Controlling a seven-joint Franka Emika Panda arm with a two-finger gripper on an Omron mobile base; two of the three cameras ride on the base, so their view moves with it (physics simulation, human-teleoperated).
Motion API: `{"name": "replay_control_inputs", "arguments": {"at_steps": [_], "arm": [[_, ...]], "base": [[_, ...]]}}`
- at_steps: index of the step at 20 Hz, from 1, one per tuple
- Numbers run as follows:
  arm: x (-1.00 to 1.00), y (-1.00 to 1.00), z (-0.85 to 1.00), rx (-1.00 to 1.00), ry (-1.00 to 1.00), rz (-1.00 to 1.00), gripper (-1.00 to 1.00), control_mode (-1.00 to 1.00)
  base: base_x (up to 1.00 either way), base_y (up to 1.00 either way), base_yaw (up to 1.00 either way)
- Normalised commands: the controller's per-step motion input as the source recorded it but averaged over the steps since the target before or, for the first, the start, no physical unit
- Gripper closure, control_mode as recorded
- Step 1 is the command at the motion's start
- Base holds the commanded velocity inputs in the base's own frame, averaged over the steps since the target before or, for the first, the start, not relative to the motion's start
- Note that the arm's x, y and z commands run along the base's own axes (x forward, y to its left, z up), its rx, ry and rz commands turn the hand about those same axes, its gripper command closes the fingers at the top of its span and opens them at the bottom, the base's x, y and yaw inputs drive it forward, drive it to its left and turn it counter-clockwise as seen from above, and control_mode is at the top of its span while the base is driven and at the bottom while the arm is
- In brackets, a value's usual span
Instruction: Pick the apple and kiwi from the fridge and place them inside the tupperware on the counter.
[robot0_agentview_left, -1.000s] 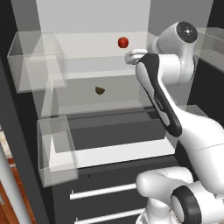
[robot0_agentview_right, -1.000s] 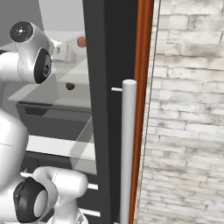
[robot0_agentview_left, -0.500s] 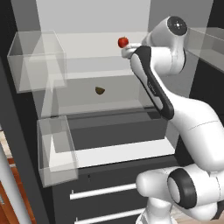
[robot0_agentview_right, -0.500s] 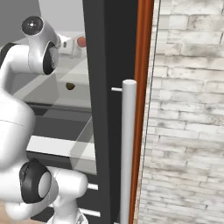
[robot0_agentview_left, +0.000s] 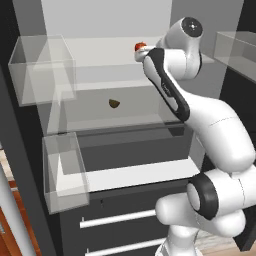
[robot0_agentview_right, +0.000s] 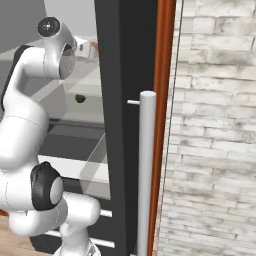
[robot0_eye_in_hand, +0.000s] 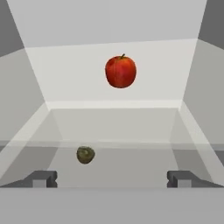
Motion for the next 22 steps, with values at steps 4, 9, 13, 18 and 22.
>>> {"name": "replay_control_inputs", "arguments": {"at_steps": [4,9,13,18,22], "arm": [[0.62,0.0,0.0,0.0,0.0,0.0,-1.0,-1.0],[0.61,0.0,0.0,0.0,0.0,0.0,-1.0,-1.0],[0.54,0.0,0.0,0.0,0.0,0.0,-1.0,-1.0],[0.56,0.0,0.0,0.0,0.0,0.0,-1.0,-1.0],[0.56,0.0,0.0,0.0,0.0,0.0,-1.0,-1.0]], "base": [[0.0,0.0,0.0],[0.0,0.0,0.0],[0.0,0.0,0.0],[0.0,0.0,0.0],[0.0,0.0,0.0]]}}
